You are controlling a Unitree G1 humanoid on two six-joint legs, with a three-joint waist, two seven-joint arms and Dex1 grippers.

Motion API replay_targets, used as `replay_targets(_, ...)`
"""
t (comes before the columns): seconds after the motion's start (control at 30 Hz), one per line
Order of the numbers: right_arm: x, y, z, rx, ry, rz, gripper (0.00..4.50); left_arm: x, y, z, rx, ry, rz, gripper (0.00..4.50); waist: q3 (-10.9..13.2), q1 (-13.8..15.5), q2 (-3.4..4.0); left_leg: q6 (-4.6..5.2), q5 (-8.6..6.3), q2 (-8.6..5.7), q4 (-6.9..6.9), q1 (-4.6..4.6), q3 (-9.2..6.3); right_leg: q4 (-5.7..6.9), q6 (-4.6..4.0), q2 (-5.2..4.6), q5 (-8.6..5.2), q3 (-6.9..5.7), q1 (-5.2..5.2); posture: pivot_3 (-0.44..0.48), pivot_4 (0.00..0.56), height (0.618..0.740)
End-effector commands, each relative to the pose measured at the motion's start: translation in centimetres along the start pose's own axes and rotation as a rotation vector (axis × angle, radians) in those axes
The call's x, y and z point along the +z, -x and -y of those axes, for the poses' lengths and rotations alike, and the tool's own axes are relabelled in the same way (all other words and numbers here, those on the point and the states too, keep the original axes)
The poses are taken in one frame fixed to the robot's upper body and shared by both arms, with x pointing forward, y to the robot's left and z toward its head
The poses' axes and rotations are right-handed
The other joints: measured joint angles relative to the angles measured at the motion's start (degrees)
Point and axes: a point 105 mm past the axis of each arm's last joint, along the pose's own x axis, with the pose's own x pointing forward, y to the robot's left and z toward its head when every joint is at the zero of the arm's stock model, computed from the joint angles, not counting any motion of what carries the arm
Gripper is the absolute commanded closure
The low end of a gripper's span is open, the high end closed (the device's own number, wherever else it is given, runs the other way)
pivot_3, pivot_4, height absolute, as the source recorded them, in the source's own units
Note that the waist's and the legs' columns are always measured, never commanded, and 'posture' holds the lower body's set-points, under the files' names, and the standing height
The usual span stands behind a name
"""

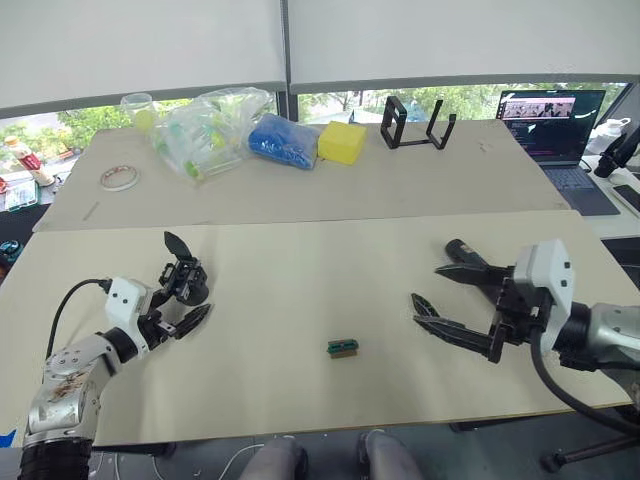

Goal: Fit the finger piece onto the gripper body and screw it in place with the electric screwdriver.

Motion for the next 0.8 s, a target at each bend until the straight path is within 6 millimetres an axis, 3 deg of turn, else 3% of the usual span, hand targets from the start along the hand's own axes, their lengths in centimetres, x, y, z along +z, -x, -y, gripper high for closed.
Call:
replay_targets(0.03,0.7,0.0,0.0,0.003,0.025,0.026,0.0,1.1,0.2,-1.2,0.001,-0.062,0.009,0.05,0.0,0.0,-0.02,0.0,0.0,0.0,0.0,0.0,0.0,-0.01,0.0,0.0,0.0,-0.01,0.0,0.0,0.15,0.74)
replay_targets(0.43,0.3,-0.1,0.1,-0.004,0.033,0.026,0.0,1.9,-1.5,-1.6,-0.032,-0.089,0.023,0.05,0.0,-0.1,-0.03,0.0,0.0,-0.01,0.0,0.0,0.0,0.01,0.0,0.0,0.0,-0.02,-0.01,0.0,0.15,0.74)
replay_targets(0.53,0.2,-0.1,0.0,-0.003,0.036,0.026,0.0,2.1,-1.6,-1.6,-0.038,-0.089,0.042,0.83,0.0,-0.2,-0.03,0.0,0.0,-0.01,0.0,0.0,0.0,0.01,0.0,0.0,0.0,-0.02,-0.02,0.0,0.15,0.74)
replay_targets(0.63,0.2,0.0,0.0,-0.007,0.038,0.026,0.0,2.1,-1.3,-1.3,-0.049,-0.095,0.05,2.16,0.0,-0.1,-0.03,0.0,0.0,-0.01,0.0,0.0,0.0,0.01,0.0,0.0,0.0,-0.01,-0.02,0.0,0.15,0.74)
replay_targets(0.73,0.1,0.0,0.0,-0.012,0.037,0.027,0.0,2.7,-1.3,0.0,-0.071,-0.091,0.08,2.16,0.0,-0.2,-0.03,0.0,0.0,-0.01,0.0,0.0,0.0,0.01,0.0,-0.01,0.0,0.02,-0.01,0.0,0.15,0.74)
replay_targets(0.8,0.0,-0.1,-0.2,-0.014,0.035,0.027,0.0,3.3,-1.8,2.3,-0.123,-0.101,0.103,2.16,0.0,-0.2,-0.03,0.04,-0.02,-0.01,0.0,-0.03,0.01,0.0,0.0,-0.02,0.0,0.04,-0.02,0.0,0.15,0.74)
